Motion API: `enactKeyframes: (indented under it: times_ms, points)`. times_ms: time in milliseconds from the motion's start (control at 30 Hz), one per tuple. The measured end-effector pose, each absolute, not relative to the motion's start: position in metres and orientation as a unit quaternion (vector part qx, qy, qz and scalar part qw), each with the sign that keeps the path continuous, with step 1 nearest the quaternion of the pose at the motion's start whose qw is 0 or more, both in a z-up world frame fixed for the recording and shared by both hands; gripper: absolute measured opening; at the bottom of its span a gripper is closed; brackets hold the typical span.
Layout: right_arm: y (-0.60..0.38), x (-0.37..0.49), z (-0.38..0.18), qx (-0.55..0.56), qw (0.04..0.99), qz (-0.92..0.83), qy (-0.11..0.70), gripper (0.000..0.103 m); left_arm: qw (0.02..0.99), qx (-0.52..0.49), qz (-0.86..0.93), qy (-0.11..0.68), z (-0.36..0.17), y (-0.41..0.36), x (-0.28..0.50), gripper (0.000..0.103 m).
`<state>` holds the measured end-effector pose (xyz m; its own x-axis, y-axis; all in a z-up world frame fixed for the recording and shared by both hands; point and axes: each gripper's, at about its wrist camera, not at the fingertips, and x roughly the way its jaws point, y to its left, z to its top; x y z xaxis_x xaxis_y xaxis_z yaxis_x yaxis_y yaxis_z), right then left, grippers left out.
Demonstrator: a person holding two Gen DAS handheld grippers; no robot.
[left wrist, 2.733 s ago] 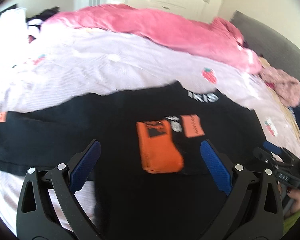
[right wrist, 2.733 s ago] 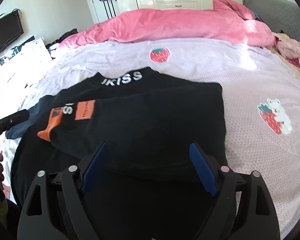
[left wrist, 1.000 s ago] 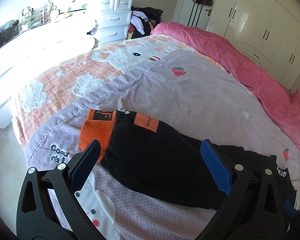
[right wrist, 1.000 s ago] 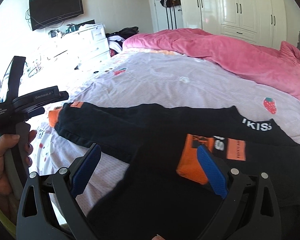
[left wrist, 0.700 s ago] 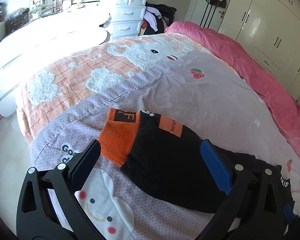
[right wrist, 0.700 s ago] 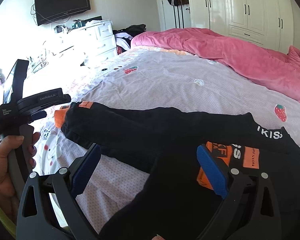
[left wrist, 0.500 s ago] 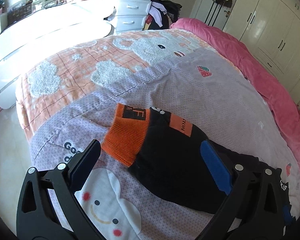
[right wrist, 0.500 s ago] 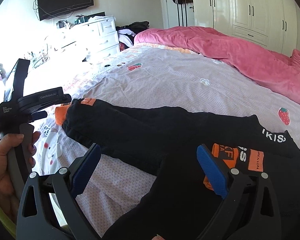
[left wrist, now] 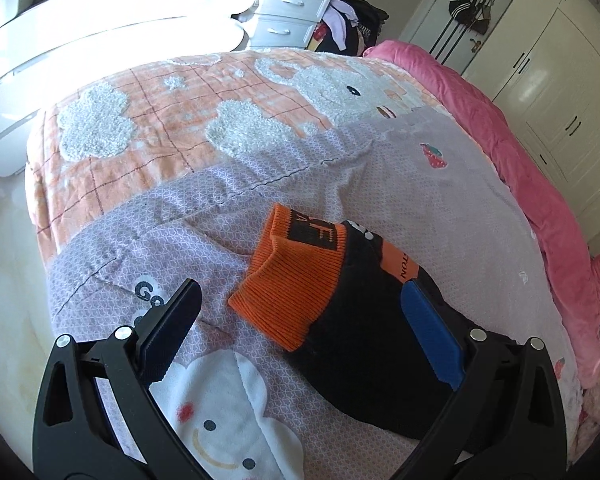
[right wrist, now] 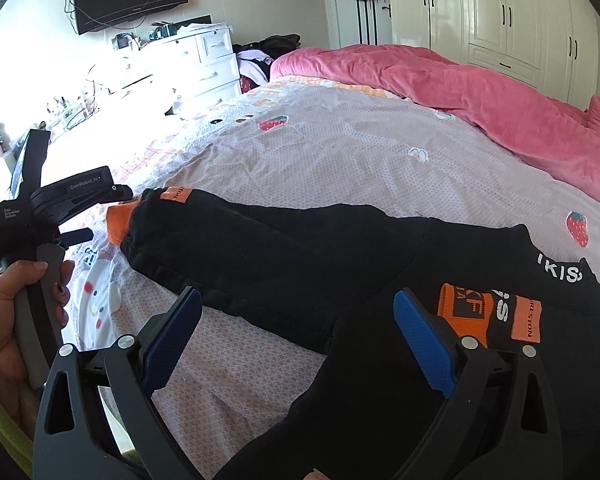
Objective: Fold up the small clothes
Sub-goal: 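Close the left gripper on the orange cuff of the second sock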
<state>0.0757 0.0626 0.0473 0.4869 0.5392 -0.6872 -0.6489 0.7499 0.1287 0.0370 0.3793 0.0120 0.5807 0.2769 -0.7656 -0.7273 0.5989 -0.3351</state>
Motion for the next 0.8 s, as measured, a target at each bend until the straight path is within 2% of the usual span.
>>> enactKeyframes:
  times_ms: [200, 233, 300, 367, 500, 567, 600, 800]
  points:
    - [0.067, 0.079, 0.040, -0.068, 0.855, 0.347, 0.379, 0.096, 0.824, -0.347, 0.290, 0.342, 0.005, 0.382, 0.040, 0.093]
    - [0.067, 0.079, 0.039, -0.066, 0.855, 0.346, 0.380, 0.096, 0.824, -0.352, 0.286, 0.340, 0.004, 0.383, 0.040, 0.090]
    - [0.064, 0.078, 0.036, -0.061, 0.854, 0.344, 0.384, 0.096, 0.824, -0.359, 0.283, 0.337, 0.002, 0.385, 0.043, 0.080]
    - [0.061, 0.078, 0.034, -0.052, 0.853, 0.343, 0.390, 0.096, 0.823, -0.358, 0.278, 0.342, -0.001, 0.385, 0.048, 0.060]
    - [0.052, 0.079, 0.032, -0.036, 0.853, 0.337, 0.398, 0.096, 0.825, -0.356, 0.270, 0.347, -0.004, 0.383, 0.054, 0.037]
    - [0.048, 0.078, 0.032, -0.032, 0.853, 0.334, 0.400, 0.096, 0.830, -0.355, 0.257, 0.344, -0.003, 0.381, 0.057, 0.014]
    - [0.044, 0.078, 0.033, -0.029, 0.853, 0.331, 0.402, 0.096, 0.834, -0.353, 0.249, 0.342, -0.002, 0.379, 0.058, 0.010]
    - [0.014, 0.075, 0.039, -0.003, 0.861, 0.316, 0.398, 0.096, 0.873, -0.328, 0.185, 0.310, 0.030, 0.352, 0.063, 0.008]
